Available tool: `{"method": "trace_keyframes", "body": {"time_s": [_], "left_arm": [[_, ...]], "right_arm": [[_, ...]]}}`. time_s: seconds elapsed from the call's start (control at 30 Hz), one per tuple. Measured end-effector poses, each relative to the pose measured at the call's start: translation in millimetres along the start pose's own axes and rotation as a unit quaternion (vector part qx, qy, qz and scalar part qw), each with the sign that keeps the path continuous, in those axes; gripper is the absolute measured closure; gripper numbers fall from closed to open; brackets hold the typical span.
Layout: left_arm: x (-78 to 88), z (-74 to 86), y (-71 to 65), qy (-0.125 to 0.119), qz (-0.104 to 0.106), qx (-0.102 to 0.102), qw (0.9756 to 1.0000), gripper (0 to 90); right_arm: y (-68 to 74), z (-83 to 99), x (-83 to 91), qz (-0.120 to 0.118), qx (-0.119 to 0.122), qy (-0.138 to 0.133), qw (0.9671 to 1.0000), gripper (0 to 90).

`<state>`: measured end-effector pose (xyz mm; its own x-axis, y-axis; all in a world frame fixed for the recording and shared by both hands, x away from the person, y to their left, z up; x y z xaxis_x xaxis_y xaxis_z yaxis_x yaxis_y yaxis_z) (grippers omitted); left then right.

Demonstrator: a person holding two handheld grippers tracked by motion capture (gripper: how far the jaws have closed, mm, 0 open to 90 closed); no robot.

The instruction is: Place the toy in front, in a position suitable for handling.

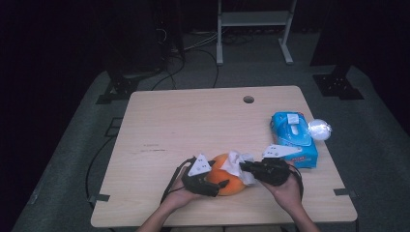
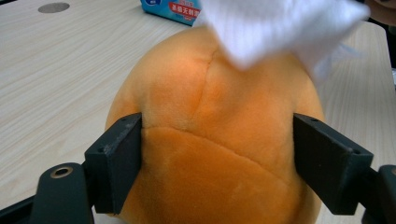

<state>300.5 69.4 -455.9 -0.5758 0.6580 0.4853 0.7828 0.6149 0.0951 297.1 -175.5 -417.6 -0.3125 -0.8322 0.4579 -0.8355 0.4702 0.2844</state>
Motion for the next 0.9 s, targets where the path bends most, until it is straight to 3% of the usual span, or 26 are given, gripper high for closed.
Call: {"method": "trace_keyframes", "body": {"time_s": [0.13, 0.2, 0.27, 0.37, 0.43, 0.57, 0.77, 0.9], "left_arm": [[5.4, -5.2, -1.1, -0.004, 0.02, -0.013, 0.9997, 15.9], [11.6, -8.8, 2.1, -0.01, 0.031, -0.025, 0.9992, 13.5], [14.6, -8.3, 7.6, -0.012, 0.029, -0.014, 0.9994, 13.5], [9.6, -3.0, 9.0, 0.006, 0.032, -0.003, 0.9995, 14.1], [6.6, -2.0, 4.8, 0.012, 0.034, -0.019, 0.9992, 13.9], [5.1, -2.5, 0.4, 0.011, 0.032, -0.036, 0.9988, 12.6], [5.4, -1.1, 7.1, 0.011, 0.043, -0.017, 0.9989, 9.2], [3.9, -0.7, 5.0, 0.012, 0.044, -0.023, 0.9987, 13.5]], "right_arm": [[-12.8, 8.4, -4.3, -0.007, -0.02, 0.01, 0.9997, 86.3], [-16.6, 9.9, -1.4, 0.003, -0.022, 0.01, 0.9997, 86.3], [-18.5, 11.2, 1.9, 0.01, -0.024, 0.01, 0.9996, 86.2], [-18.1, 9.3, 3.6, 0.014, -0.028, 0.007, 0.9995, 86.1], [-9.5, 4.9, 2.6, 0.031, -0.005, 0.004, 0.9995, 86.1], [6.7, -3.3, -1.0, 0.031, 0.029, 0.001, 0.9991, 85.8], [-11.9, 4.7, -0.2, 0.03, -0.006, 0.016, 0.9994, 85.1], [-16.4, 7.0, 4.8, 0.038, -0.015, 0.019, 0.999, 85.2]]}}
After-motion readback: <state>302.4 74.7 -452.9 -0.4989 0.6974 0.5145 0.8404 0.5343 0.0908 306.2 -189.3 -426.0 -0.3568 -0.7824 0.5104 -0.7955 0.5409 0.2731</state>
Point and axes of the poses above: each handheld gripper's, and its own axes: x roughly backward along the jaws, z roughly out of its underside, y roughly to its left, the point moved 1 cm from there along -x, roughly forward along the jaws, and after that the axes turned 11 degrees about -z, right-handed, at the moved point
